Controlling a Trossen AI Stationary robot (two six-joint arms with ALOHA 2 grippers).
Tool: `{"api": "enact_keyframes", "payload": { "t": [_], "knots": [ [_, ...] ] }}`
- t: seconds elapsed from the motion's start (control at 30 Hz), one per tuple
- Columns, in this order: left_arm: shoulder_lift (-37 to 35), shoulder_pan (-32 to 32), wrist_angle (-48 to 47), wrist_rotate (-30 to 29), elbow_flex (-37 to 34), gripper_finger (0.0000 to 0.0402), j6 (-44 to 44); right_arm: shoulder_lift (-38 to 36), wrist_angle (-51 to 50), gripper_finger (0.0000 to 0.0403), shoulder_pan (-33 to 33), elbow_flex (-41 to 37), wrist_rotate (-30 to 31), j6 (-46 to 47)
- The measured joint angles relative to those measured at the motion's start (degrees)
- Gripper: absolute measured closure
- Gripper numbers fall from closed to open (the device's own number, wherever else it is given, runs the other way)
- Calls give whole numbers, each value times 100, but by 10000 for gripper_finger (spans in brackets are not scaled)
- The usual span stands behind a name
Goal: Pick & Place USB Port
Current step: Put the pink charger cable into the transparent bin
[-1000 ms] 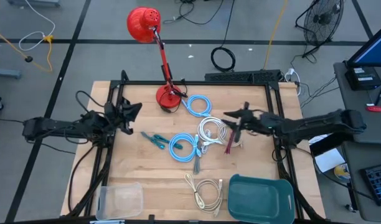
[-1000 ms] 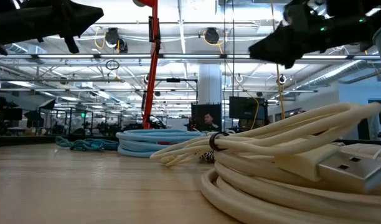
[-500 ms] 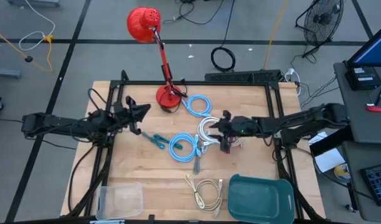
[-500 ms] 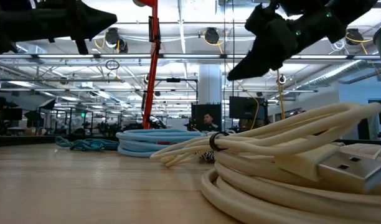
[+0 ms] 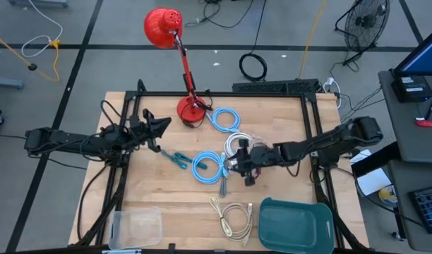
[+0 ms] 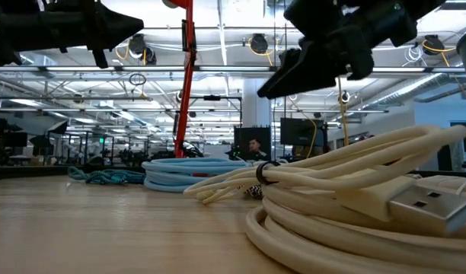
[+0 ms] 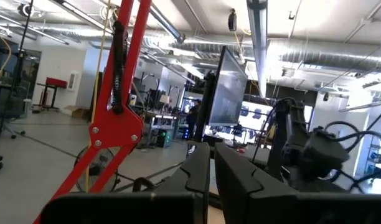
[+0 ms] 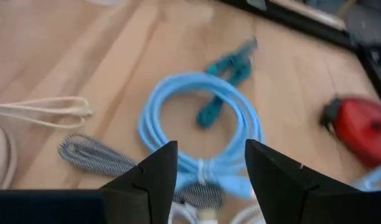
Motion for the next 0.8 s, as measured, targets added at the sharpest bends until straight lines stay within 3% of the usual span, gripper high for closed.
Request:
{"api": "enact_keyframes", "payload": {
  "t": [0.27, 0.5, 0.8],
  "knots": [
    [2, 0, -19, -29, 0, 376, 30, 524, -149, 220, 651, 779, -14, -256],
    [1, 1, -55, -51, 0, 376, 28, 1232, -902, 220, 1479, 1838, 95, -744],
    [0, -5, -117, -46, 0, 376, -110, 1501, -1094, 220, 1772, 2210, 2062, -1085]
  ]
}}
